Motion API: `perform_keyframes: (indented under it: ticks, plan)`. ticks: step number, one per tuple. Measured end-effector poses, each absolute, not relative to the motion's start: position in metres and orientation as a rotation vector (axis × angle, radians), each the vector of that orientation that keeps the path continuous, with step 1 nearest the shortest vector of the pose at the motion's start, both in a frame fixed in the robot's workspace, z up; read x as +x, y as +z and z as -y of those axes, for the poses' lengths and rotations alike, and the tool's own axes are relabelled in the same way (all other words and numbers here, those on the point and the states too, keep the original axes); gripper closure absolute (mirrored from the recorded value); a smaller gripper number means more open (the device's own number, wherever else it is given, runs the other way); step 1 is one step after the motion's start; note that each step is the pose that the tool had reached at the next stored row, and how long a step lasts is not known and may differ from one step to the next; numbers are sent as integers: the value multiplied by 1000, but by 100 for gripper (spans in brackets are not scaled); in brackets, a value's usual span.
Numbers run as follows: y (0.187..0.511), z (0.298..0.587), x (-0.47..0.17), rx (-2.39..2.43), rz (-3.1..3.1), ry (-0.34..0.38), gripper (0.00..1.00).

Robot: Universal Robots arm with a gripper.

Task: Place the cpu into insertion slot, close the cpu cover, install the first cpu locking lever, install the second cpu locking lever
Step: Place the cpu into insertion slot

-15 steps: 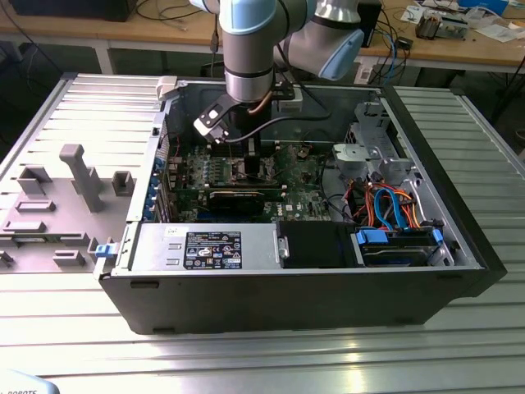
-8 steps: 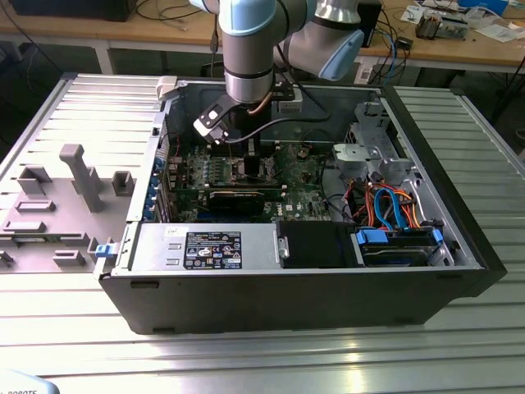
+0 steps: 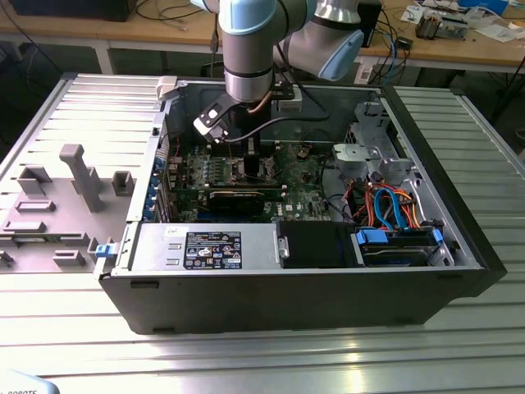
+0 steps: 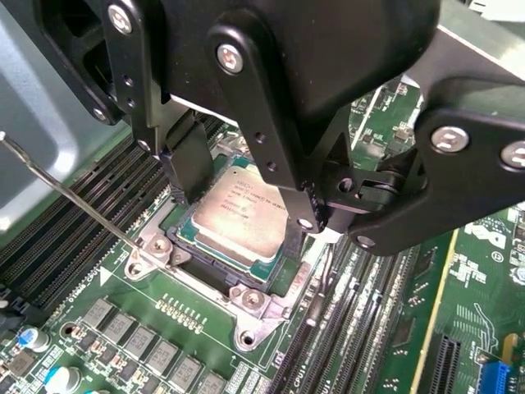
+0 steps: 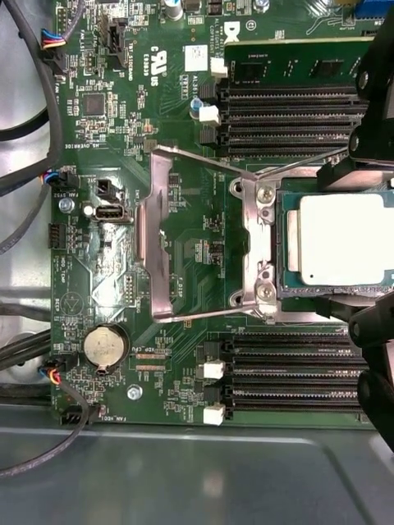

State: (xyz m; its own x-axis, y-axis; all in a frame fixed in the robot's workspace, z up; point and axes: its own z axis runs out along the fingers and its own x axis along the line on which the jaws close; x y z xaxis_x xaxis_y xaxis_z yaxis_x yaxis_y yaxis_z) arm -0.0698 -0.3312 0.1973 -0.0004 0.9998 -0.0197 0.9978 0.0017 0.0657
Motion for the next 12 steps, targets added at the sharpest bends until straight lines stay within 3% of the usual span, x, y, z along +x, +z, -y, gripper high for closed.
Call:
perform_keyframes:
  ticks: [12]
  plan:
    - [198, 332, -70, 2178, -2180, 51, 38]
